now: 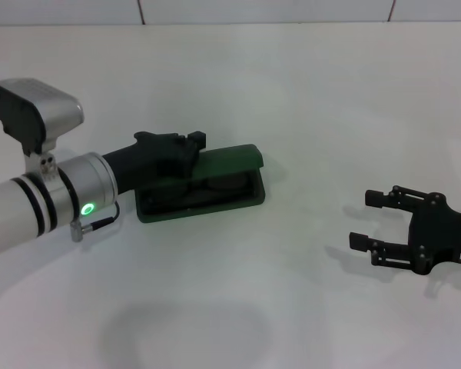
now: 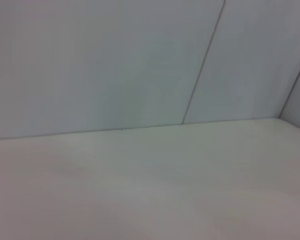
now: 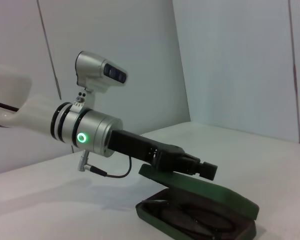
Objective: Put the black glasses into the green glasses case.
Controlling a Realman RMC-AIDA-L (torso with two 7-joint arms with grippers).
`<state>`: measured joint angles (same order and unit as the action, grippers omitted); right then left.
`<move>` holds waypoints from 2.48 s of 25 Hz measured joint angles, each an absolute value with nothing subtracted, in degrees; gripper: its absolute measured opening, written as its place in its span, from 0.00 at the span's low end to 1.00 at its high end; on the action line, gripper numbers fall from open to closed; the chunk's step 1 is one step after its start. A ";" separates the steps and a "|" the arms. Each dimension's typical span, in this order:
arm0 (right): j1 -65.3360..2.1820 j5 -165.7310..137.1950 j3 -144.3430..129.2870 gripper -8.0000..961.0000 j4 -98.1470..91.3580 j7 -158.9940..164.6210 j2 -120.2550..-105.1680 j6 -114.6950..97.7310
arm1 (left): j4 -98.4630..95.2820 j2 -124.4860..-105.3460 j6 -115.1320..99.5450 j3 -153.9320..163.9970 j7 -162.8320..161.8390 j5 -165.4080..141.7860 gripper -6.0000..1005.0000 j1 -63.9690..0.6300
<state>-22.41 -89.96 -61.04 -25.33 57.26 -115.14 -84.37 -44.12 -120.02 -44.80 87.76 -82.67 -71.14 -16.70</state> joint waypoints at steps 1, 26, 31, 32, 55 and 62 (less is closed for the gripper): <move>-22.41 -89.96 -61.06 0.79 -25.32 57.28 -115.14 -84.37 | -43.97 -120.04 -45.11 87.75 -82.18 -71.10 0.06 -16.56; -22.41 -89.91 -61.08 0.79 -25.32 57.30 -115.23 -84.76 | -38.04 -119.94 -50.26 87.71 -69.97 -65.24 0.06 -16.48; -22.41 -89.89 -61.08 0.79 -25.31 57.31 -115.22 -84.81 | -37.71 -119.93 -50.27 87.71 -68.77 -65.23 0.06 -16.39; -22.41 -89.89 -61.08 0.79 -25.31 57.30 -115.23 -84.82 | -37.71 -119.94 -50.33 87.71 -68.58 -65.19 0.06 -16.32; -21.89 -89.73 -59.34 0.79 -25.49 57.37 -115.02 -84.61 | -36.57 -117.77 -56.38 75.34 -82.94 -72.09 0.06 -21.20; -21.87 -89.74 -56.08 0.79 -25.44 57.38 -114.88 -84.91 | -38.39 -116.73 -62.82 72.15 -80.94 -74.27 0.29 -19.64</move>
